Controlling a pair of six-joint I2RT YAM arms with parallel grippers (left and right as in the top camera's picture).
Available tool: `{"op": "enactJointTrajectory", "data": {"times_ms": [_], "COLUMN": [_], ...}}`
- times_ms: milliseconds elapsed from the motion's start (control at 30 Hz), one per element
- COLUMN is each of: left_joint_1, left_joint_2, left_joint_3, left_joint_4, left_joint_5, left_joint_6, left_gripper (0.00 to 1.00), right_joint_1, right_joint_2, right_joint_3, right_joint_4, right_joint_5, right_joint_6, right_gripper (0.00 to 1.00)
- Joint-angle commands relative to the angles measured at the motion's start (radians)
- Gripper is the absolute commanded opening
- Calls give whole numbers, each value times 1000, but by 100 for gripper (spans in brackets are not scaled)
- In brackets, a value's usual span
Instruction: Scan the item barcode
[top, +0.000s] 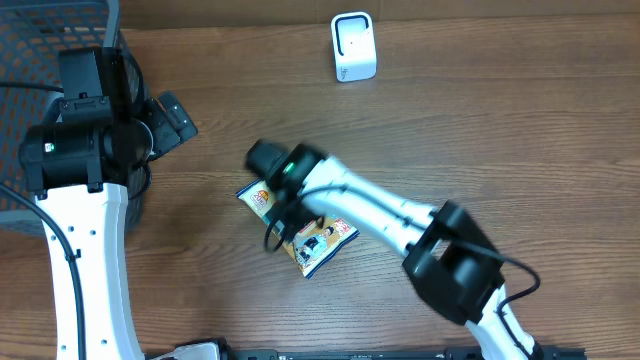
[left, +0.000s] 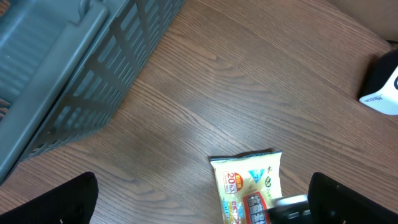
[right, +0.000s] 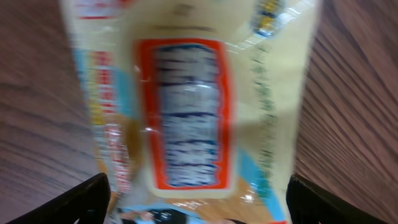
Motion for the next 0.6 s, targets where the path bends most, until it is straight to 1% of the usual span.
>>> {"op": "enactJointTrajectory", "data": {"times_ms": [0, 133, 367, 500, 567], "left_joint_1": [0, 0, 0, 0, 0], "left_joint_2": [2, 2, 2, 2, 2], "left_joint_3": [10, 10, 10, 10, 10], "left_joint_4": [1, 1, 1, 1, 0], "left_joint_5": [-13, -13, -13, -13, -13], "left_joint_6": [-10, -10, -10, -10, -10], "left_gripper": [100, 100, 100, 99, 100], "right_joint_1": [67, 93, 87, 87, 87], "right_joint_2": [-33, -32, -32, -32, -32], "right_joint_3": [20, 0, -89, -161, -190], "right_joint_4": [35, 98, 169, 225, 245], "right_joint_5": [188, 220, 193, 178, 179], "right_joint_6": [3, 3, 3, 4, 4], "right_gripper": [92, 92, 90, 88, 84]}}
